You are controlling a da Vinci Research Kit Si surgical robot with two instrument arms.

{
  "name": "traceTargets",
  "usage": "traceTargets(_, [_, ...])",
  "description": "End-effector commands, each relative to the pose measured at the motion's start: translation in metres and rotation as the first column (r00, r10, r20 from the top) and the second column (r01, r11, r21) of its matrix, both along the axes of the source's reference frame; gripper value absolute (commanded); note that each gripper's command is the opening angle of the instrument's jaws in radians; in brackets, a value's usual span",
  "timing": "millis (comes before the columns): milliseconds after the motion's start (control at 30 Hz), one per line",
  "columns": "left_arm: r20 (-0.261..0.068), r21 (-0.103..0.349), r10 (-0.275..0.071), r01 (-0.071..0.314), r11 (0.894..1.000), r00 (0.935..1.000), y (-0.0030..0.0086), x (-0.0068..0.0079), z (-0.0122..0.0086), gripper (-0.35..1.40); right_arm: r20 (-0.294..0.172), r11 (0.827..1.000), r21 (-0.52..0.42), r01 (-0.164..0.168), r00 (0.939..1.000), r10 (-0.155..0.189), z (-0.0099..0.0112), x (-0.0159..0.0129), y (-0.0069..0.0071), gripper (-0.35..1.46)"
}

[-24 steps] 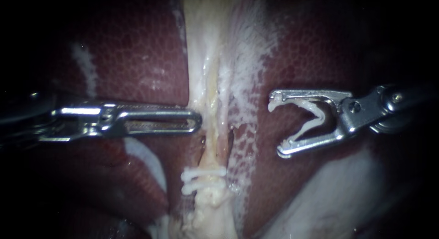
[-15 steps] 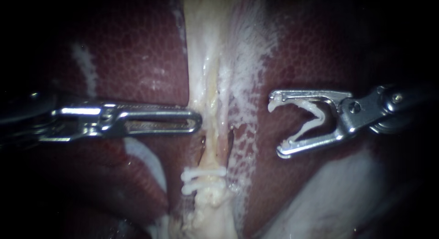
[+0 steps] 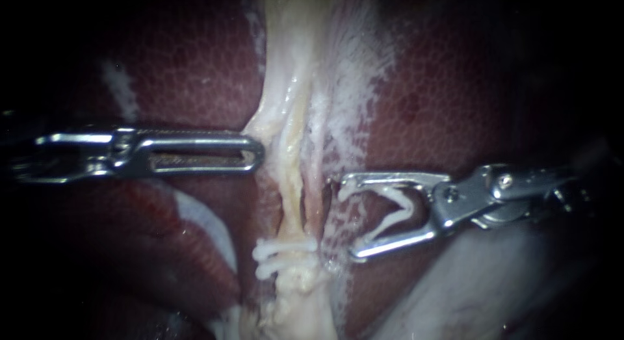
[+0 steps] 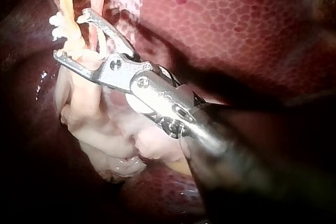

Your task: Clipping third clip left tube

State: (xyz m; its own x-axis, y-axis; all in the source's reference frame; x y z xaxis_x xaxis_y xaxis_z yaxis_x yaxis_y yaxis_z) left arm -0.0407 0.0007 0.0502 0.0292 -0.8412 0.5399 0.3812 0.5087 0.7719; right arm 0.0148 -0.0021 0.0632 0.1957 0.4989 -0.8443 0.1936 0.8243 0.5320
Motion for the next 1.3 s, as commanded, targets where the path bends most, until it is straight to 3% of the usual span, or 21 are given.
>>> traceTargets(33, [0.006,-0.002,-0.003,0.003,1.000,1.0000,0.0000,0.0001,-0.0003,-0.35,0.002,1.000,0.009,0.001,1.0000,-0.001,0.0002,0.0003,-0.0001,0.60])
traceTargets(500, [0.006,-0.008,-0.004,0.004,1.000,1.0000,-0.0007,0.0003,-0.0016,-0.35,-0.002,1.000,0.013,0.004,1.0000,-0.004,0.0020,0.0046,0.0000,0.60])
traceTargets(800, [0.006,-0.008,-0.004,0.004,1.000,1.0000,-0.0009,0.0003,-0.0018,-0.35,-0.007,1.000,0.023,0.016,0.9999,-0.016,0.0033,0.0068,-0.0010,0.60])
traceTargets(1300, [0.007,-0.008,-0.002,0.002,1.000,1.0000,-0.0007,0.0008,-0.0013,-0.35,-0.055,0.987,0.121,0.107,0.9934,-0.101,0.0004,0.0077,-0.0019,0.55])
